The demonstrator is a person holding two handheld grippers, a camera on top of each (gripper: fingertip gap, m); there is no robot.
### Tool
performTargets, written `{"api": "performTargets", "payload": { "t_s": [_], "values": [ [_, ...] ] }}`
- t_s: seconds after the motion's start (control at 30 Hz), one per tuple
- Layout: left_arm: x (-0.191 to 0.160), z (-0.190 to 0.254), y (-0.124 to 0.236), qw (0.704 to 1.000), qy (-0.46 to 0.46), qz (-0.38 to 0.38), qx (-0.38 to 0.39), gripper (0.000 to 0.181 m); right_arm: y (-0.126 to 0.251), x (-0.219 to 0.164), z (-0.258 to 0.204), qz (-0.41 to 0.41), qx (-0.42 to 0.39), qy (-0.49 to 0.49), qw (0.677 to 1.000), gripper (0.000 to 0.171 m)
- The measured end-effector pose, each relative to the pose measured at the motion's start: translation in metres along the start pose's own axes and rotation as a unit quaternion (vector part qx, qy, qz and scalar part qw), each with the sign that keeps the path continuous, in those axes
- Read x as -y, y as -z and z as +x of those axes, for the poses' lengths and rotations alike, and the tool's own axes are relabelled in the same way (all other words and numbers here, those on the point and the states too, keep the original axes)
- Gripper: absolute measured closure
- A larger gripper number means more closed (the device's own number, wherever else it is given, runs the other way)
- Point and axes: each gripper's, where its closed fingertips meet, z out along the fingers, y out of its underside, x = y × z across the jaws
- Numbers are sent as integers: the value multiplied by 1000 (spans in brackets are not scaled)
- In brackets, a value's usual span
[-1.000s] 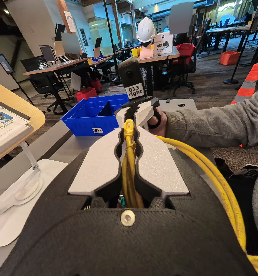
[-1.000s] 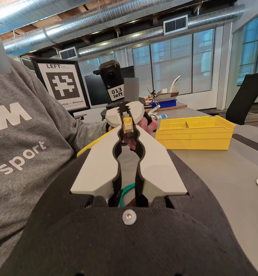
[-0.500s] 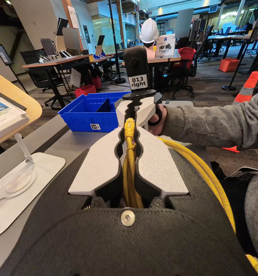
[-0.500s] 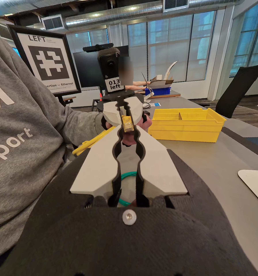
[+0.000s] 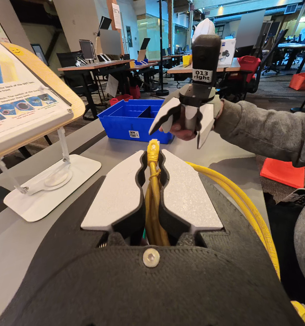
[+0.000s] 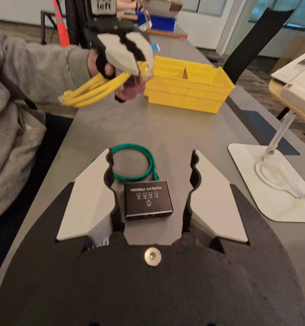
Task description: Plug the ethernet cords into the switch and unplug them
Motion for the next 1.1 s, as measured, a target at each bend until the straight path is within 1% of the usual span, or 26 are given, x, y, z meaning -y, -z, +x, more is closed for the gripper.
{"api": "performTargets", "payload": {
  "t_s": [0.03,0.17,0.27,0.37,0.43,0.5,0.57,0.7,0.73,0.9,1.1],
  "values": [
    [-2,-2,3,1000,2,0,3,169,0,-7,-2,-15,6,5,1000,84],
    [-6,-8,11,1000,8,4,12,169,-4,-35,-5,-74,18,2,997,66],
    [-10,-9,13,1000,11,4,13,169,-12,-59,-7,-126,22,11,992,56],
    [-12,-12,15,1000,16,6,16,169,-22,-82,-10,-168,30,30,985,51],
    [-12,-14,15,1000,19,8,17,169,-29,-97,-10,-188,38,34,981,46],
    [-12,-15,14,1000,18,7,17,169,-37,-105,-12,-191,51,35,980,41],
    [-12,-17,14,1000,16,6,19,169,-45,-112,-13,-196,62,37,978,40],
    [-14,-20,14,1000,20,5,20,169,-55,-131,-14,-223,77,47,971,43],
    [-15,-20,14,1000,21,4,20,169,-57,-136,-15,-230,82,49,968,48],
    [-18,-22,12,1000,23,3,20,169,-60,-134,-14,-222,91,50,970,73],
    [-17,-21,11,1000,21,3,19,169,-59,-134,-14,-219,93,54,970,73]
  ]
}}
